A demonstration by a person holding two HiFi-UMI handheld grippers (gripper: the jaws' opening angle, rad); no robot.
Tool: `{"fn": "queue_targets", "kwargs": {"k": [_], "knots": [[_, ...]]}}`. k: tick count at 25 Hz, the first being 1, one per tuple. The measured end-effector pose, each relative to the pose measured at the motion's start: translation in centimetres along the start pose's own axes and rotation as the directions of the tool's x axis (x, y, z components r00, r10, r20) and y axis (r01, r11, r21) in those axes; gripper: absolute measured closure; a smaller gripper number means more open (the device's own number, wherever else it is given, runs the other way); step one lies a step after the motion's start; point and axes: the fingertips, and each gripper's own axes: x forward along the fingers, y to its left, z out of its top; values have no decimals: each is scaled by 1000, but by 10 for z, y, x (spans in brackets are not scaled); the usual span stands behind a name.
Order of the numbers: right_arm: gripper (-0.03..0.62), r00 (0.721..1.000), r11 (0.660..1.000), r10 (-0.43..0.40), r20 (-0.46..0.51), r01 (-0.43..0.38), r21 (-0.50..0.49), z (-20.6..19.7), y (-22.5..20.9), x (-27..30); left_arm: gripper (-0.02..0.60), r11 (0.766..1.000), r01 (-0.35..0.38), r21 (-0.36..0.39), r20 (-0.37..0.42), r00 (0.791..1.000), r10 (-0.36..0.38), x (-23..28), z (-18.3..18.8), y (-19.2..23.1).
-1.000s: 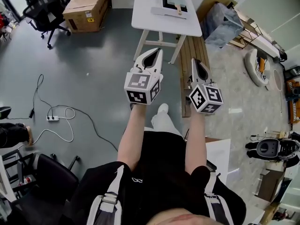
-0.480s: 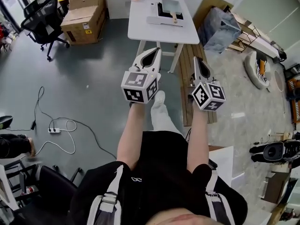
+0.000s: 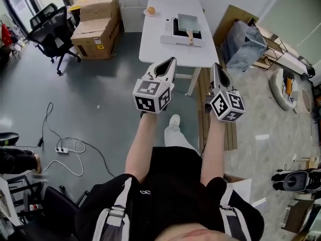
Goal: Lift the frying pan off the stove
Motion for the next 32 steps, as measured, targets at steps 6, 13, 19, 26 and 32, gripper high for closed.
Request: {"fn": "queue_targets", "kwargs": {"k": [6,13,19,26,32], "knots": [[592,1000,1000,-21,-18,21,15,-9,-62,60,584,1000,8,26,-34,999,-7,78,-16,11],[592,996,997,63,-66,-66,-39,-33,-84,160,584,998,-64,29,-71,995,66,148,-46,66],[592,980,985,139,-139,-152,-83,-53,-108,239,584,991,-133,24,-106,985,135,212,-68,112],[592,973,986,134,-190,-149,-70,-60,-157,284,583,993,-103,-65,-111,989,95,275,-76,121],[592,968,983,174,-180,-180,-17,-57,-155,304,583,993,-96,-63,-144,986,86,292,-65,127]]}}
